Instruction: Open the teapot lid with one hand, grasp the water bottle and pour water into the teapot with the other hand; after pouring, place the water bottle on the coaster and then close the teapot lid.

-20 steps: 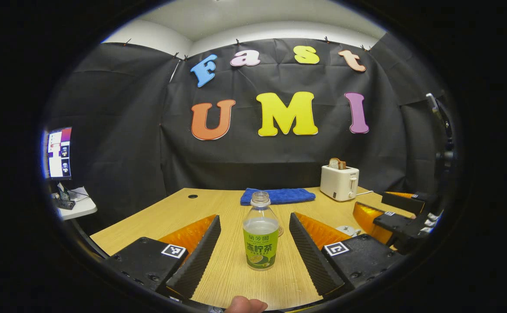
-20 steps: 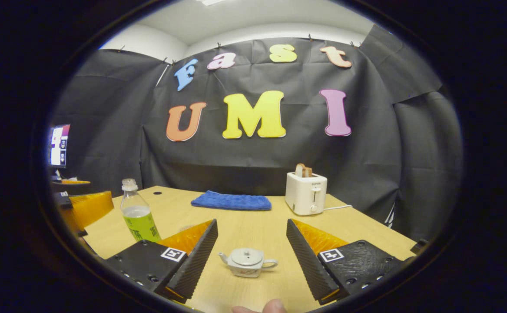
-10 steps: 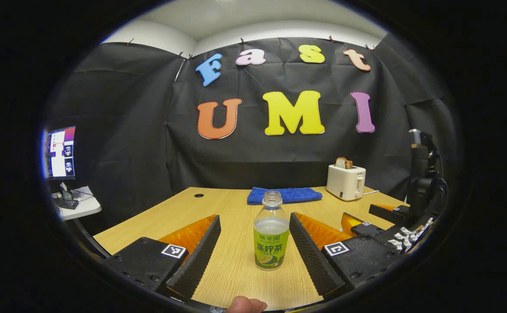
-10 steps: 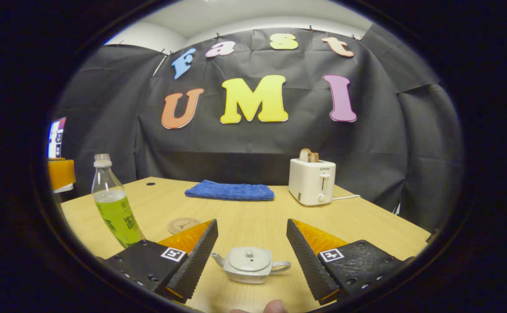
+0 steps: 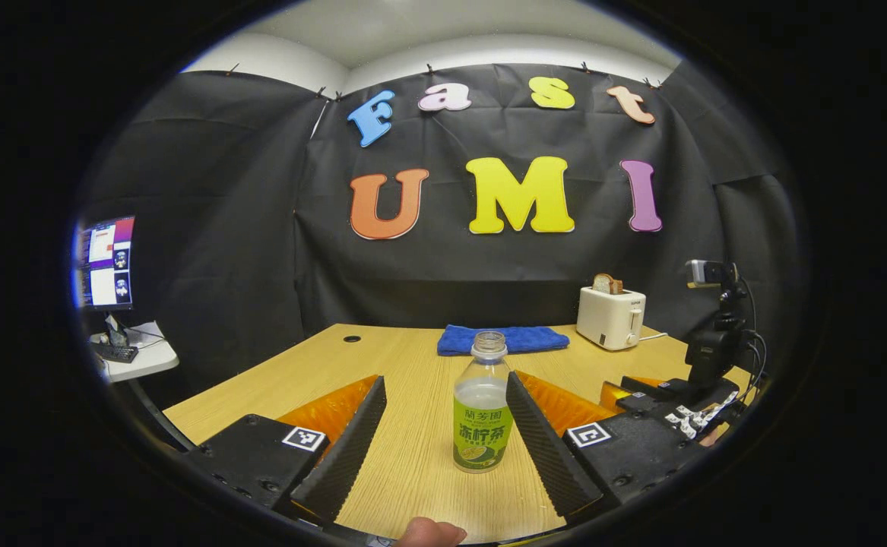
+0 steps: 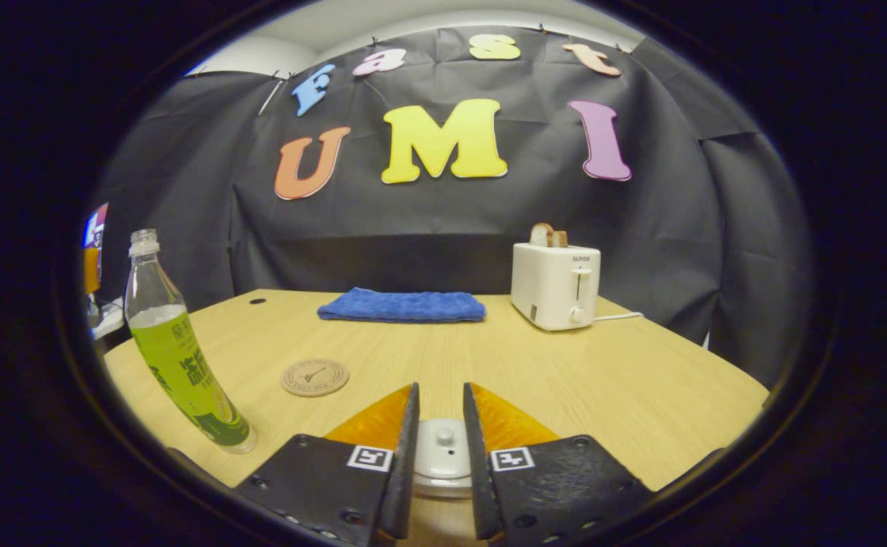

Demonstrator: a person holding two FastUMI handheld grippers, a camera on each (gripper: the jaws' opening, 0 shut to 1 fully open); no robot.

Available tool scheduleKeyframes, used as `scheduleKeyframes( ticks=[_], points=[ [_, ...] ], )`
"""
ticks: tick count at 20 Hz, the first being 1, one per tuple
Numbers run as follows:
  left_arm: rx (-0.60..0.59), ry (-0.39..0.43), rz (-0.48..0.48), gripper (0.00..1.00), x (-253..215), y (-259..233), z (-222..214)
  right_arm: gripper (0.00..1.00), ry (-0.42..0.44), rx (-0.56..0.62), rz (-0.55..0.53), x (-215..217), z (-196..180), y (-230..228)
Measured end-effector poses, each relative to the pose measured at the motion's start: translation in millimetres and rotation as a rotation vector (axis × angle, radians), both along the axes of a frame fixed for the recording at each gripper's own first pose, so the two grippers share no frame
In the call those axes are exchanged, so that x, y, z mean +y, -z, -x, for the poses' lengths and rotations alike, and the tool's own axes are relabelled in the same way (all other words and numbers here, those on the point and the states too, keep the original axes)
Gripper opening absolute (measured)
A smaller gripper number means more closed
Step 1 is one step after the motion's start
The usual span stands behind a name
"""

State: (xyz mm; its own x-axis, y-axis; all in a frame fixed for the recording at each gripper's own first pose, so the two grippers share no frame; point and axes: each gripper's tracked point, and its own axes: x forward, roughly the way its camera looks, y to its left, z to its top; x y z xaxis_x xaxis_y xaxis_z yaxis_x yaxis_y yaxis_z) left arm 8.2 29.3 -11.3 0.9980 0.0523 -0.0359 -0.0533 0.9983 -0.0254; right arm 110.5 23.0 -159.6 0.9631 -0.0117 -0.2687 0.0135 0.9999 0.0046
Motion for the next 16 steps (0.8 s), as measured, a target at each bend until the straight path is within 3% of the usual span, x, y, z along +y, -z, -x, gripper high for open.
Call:
scheduleKeyframes(
  ticks=[3, 5, 16],
  points=[
    [0.006, 0.001, 0.006, 0.99, 0.0, 2.6, -0.8, 0.23, 0.006, -0.003, 0.004, -0.5, -3.4, 0.5],
    [0.007, 0.004, 0.005, 0.99, -1.7, 2.7, -1.3, 0.04, -0.003, 0.004, 0.021, -0.9, -1.6, 2.2],
    [0.051, 0.047, 0.054, 0.99, -16.1, 26.3, -3.9, 0.00, -0.040, -0.007, -0.055, -1.8, -1.9, -9.0]
  ],
)
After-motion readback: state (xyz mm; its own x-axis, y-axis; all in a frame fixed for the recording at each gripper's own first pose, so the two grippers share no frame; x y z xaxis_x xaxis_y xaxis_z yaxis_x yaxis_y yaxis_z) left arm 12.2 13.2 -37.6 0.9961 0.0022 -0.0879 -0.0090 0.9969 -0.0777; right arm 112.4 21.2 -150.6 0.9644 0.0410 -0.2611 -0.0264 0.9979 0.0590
